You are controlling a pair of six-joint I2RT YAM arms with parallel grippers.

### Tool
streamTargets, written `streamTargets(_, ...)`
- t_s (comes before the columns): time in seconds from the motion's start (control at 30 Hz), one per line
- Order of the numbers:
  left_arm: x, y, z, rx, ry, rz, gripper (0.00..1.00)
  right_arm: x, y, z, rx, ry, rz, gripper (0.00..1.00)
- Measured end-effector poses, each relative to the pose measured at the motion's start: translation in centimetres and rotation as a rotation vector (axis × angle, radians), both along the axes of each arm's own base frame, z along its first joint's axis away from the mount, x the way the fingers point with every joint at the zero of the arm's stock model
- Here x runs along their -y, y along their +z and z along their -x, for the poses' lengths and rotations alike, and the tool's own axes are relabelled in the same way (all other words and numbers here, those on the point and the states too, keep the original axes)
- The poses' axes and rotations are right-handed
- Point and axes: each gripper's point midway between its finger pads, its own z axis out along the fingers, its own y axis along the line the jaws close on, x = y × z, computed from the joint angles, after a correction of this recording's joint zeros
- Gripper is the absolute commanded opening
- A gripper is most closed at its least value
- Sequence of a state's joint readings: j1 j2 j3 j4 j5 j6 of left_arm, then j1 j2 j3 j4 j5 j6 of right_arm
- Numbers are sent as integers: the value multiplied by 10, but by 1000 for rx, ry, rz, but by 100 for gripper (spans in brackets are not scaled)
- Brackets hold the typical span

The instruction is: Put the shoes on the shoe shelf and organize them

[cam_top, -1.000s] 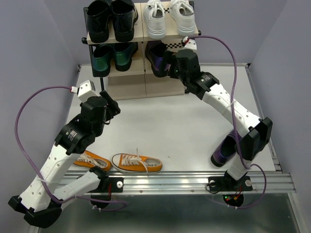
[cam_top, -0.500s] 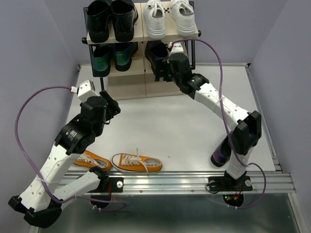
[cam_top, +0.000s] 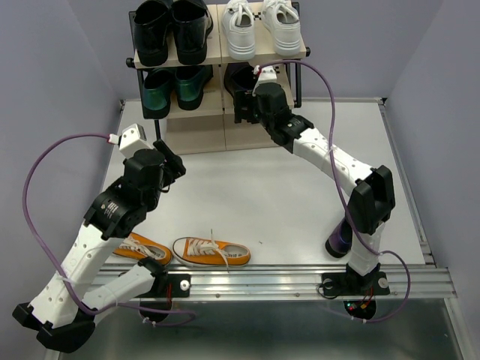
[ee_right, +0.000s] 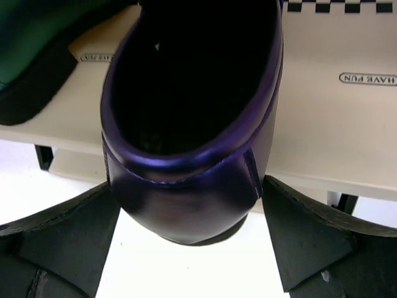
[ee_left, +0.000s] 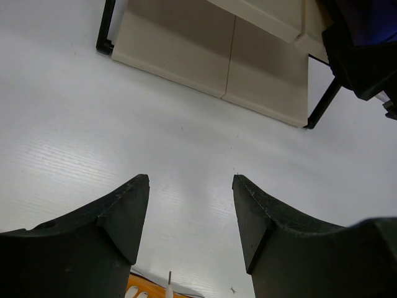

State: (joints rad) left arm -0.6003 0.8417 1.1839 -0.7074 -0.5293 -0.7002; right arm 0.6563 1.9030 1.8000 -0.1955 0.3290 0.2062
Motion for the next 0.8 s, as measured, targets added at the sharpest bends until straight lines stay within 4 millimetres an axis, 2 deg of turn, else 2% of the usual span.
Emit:
streamTargets(0.1, 0, 0, 0, 0, 0, 0, 67, -2, 7, -3, 24, -4, -21, 88)
streamTargets(0.13, 0, 0, 0, 0, 1, -1, 67, -2, 9, -4, 32, -5, -26, 80)
streamTargets(0.23, 0, 0, 0, 0, 1, -1, 67, -1, 11, -5, 42, -15, -32, 73)
streamTargets(0.3, 0, 0, 0, 0, 1, -1, 67, 0, 12, -6, 44, -25, -35, 72)
streamTargets(0.4, 0, 0, 0, 0, 1, -1, 67, 0, 12, -6, 52, -44, -46, 63)
streamTargets(0.8, -1, 0, 0, 0, 2, -2, 67, 0, 16, -9, 110, -205, -135, 64)
